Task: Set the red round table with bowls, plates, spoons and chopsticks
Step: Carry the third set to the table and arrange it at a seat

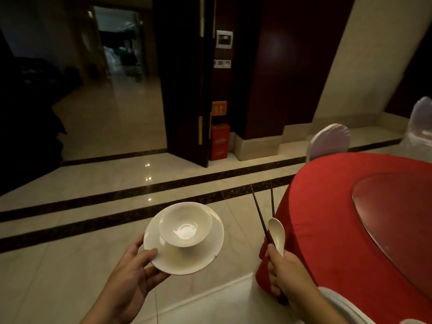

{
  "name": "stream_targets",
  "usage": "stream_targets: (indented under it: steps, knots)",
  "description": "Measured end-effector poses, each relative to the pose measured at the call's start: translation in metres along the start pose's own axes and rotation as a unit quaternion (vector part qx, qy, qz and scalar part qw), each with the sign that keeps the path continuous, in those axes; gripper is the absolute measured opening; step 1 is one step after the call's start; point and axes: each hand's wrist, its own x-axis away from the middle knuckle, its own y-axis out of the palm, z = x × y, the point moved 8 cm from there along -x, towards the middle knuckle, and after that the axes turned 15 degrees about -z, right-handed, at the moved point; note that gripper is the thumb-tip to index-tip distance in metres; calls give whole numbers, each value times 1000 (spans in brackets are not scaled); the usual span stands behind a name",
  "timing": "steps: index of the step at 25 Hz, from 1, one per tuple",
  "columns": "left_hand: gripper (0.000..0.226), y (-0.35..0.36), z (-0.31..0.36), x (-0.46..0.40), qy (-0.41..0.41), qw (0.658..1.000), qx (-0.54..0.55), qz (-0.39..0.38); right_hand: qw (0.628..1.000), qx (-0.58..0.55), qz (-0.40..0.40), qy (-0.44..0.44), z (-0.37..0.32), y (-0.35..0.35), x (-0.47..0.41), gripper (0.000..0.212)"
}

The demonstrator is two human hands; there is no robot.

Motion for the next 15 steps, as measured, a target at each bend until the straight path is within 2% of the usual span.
stream_targets:
  steps: [5, 15]
  knots:
    - [49, 22, 22, -161, -18, 999, -24, -29, 998, -41, 25, -41, -42, -28, -135, 31]
    - [53, 98, 102, -468, -7, 998, -38, -56, 998, -7, 19, -65, -206, -114, -385, 31]
